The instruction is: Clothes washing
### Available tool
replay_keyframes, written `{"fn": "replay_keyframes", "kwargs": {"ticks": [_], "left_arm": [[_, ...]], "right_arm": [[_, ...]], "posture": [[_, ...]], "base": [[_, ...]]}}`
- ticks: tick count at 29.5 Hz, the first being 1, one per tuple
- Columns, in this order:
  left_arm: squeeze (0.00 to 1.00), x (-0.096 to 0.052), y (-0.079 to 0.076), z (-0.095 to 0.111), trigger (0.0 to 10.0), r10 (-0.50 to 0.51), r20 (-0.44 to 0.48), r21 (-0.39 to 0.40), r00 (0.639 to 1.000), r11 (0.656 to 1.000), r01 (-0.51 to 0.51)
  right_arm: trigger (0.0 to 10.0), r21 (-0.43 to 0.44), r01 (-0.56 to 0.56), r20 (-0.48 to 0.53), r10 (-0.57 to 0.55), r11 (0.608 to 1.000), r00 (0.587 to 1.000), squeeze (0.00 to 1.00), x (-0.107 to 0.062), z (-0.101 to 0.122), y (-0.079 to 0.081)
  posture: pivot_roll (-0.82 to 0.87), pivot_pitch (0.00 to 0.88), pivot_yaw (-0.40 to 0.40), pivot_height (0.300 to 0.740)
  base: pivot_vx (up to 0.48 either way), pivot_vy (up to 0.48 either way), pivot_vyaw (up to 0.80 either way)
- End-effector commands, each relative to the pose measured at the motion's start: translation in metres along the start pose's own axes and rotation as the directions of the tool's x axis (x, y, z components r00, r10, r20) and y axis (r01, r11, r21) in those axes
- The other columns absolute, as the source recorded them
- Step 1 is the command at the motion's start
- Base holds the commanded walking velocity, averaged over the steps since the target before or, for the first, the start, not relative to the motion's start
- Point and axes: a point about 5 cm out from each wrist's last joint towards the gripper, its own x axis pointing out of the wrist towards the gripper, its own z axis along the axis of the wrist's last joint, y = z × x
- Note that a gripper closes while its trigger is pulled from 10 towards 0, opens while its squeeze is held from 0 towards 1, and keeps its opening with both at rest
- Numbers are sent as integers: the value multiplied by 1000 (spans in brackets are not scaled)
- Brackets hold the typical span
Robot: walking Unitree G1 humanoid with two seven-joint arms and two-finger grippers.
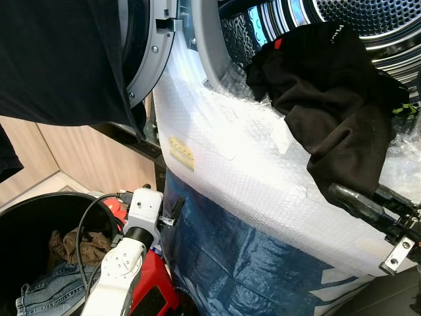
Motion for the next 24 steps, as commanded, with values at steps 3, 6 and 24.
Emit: {"fn": "replay_keyframes", "kwargs": {"ticks": [3, 6, 24], "left_arm": [[0, 2, -3, 1, 10000, -8, 9, -3, 1000, 1000, 8], [0, 3, -3, 1, 10000, -4, 11, -3, 1000, 1000, 4], [0, 4, -6, 1, 10000, 25, 19, -18, 1000, 1000, -24]], "right_arm": [[0, -3, -126, 135, 125, 992, 983, 0, 16, 26, 15], [0, 46, -197, 225, 182, 979, 957, 0, 22, 36, 23], [0, 342, -346, 685, 20, 874, 728, 0, 77, 73, 6]], "posture": [[-18, 122, -94, 740], [-11, 121, -98, 740], [15, 110, -129, 740]], "base": [[0, 0, 0], [0, 0, 0], [0, 0, 0]]}}
